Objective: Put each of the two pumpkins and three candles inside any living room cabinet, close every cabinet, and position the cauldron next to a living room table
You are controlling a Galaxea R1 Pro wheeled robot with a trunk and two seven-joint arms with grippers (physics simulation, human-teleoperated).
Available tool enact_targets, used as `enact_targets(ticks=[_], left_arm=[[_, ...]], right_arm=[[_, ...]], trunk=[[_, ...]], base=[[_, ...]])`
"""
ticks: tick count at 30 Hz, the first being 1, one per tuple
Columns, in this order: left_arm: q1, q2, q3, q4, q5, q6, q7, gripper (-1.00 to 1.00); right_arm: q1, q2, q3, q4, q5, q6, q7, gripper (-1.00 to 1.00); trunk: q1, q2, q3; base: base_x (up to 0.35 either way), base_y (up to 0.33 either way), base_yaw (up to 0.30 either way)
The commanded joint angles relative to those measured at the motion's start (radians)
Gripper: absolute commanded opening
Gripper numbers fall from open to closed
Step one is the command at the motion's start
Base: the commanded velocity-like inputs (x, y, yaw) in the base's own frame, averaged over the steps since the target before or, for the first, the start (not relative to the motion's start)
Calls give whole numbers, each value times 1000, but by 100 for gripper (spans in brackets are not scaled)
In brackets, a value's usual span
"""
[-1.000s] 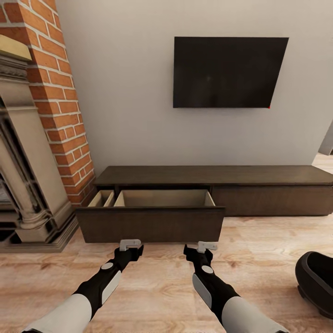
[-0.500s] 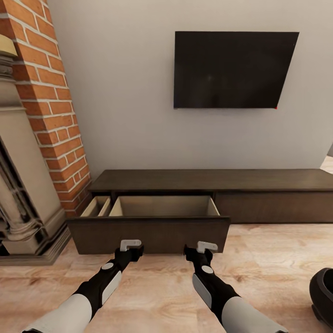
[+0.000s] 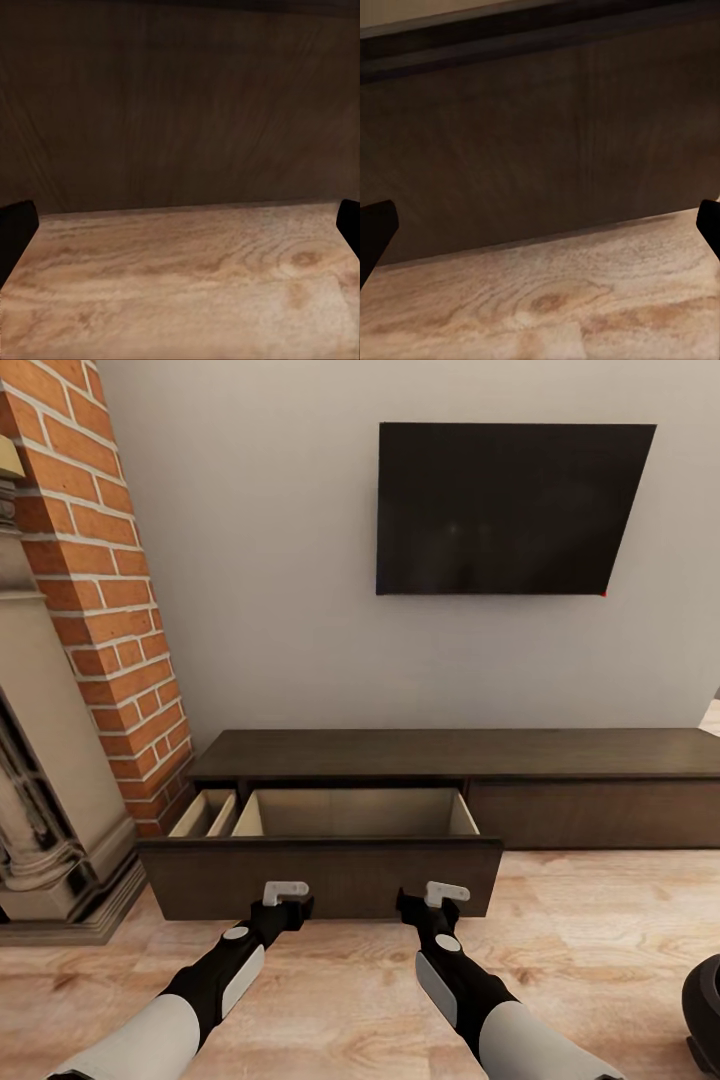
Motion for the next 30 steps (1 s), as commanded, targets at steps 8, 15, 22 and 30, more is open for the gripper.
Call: enact_targets(ticks=[8,15,22,30], left_arm=[[-1,1,-6,1,10,20,2,100],[-1,4,-6,1,13,53,6,100],[1,4,-6,0,14,48,9,100],[1,4,-7,-1,15,43,30,100]], right_arm=[[-1,-1,9,2,-11,-5,-5,100],[-1,-2,12,25,-3,-5,-3,100],[-1,-2,13,37,1,-6,-2,100],[-1,-2,16,38,3,-7,-1,100]], trunk=[[0,0,-1],[0,0,-1],[0,-1,-5],[4,-3,-36]], base=[[2,0,0],[0,0,0],[0,0,0],[0,0,0]])
